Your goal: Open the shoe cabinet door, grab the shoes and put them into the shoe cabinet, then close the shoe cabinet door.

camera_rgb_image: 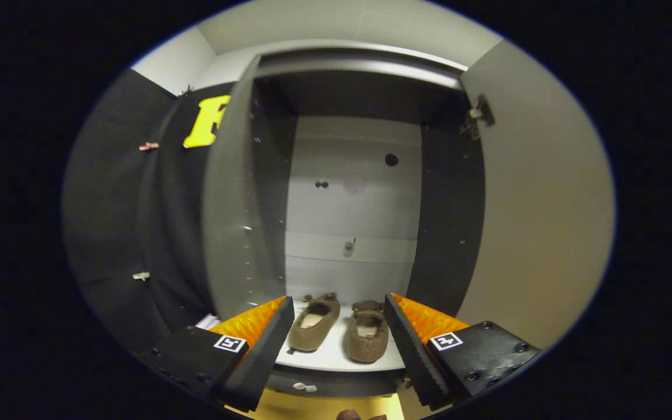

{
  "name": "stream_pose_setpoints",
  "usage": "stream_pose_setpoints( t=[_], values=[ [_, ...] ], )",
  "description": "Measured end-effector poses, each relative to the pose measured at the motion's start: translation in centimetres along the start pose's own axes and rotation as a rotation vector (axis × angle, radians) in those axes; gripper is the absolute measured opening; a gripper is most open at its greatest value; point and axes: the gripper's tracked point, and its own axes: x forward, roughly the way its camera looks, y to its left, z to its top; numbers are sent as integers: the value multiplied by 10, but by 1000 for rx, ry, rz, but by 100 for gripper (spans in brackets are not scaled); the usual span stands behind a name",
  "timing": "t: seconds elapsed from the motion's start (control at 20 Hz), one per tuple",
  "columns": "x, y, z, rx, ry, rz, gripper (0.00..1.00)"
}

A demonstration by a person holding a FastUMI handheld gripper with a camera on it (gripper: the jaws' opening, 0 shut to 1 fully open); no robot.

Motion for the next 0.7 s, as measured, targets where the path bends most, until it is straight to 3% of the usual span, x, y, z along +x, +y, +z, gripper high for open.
stream_pose_setpoints(
  t=[0.3,0.45,0.7],
  values=[
    [-118,9,12,-20,-18,56,98],
    [-171,-2,20,50,-23,62,98],
    [-239,-57,41,58,-61,4,98]
  ],
)
